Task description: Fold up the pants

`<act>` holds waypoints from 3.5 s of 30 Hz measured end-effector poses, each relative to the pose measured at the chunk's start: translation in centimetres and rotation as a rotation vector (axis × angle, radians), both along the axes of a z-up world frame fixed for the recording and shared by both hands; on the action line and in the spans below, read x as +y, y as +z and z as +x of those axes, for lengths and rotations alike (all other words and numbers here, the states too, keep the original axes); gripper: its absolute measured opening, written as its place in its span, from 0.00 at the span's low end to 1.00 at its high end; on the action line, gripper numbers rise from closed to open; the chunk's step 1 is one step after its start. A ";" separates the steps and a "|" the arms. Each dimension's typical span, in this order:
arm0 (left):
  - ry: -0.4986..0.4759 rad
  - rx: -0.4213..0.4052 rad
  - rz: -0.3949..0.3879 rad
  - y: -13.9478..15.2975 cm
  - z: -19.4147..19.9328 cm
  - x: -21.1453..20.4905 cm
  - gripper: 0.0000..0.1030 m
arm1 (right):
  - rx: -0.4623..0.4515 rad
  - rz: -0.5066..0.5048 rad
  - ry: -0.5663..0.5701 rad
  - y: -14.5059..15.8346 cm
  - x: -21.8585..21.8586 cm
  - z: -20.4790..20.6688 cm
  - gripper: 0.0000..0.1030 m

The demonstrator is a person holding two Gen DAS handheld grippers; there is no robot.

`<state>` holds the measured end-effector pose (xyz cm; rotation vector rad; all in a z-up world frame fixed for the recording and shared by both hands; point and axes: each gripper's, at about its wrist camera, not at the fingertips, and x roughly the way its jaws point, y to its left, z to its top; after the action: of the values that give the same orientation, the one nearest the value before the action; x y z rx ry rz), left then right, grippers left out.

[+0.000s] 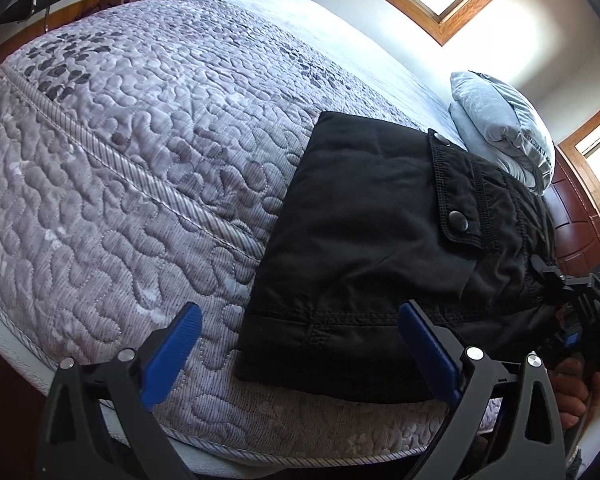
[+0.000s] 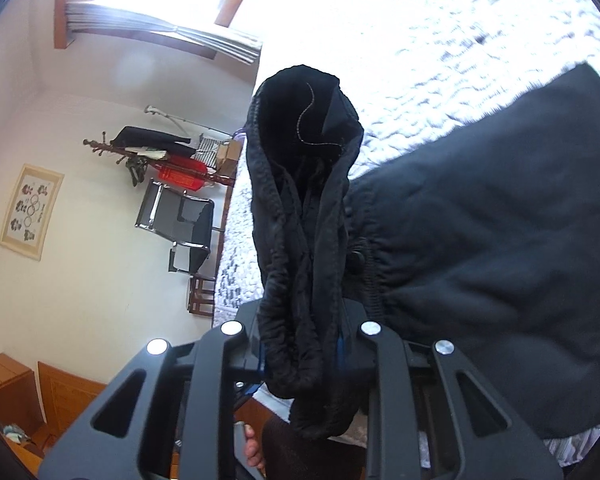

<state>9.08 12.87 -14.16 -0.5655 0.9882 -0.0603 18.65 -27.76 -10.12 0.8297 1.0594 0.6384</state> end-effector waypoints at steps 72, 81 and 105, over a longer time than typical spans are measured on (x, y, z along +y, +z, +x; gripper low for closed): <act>-0.173 -0.019 0.085 2.6 -0.1 -7.9 0.96 | 0.101 -0.065 -0.177 -7.0 -16.2 -5.2 0.62; -0.191 -0.012 0.093 2.6 -0.3 -8.8 0.96 | 0.071 -0.085 -0.176 -6.9 -16.9 -6.7 0.28; -0.184 0.012 0.090 2.0 -0.4 -8.9 0.96 | 0.081 -0.095 -0.175 -7.0 -17.1 -7.6 0.47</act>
<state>8.69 3.97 -12.19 -0.3916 1.0473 -0.1757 11.03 -44.84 -17.07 0.8601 1.0686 0.4068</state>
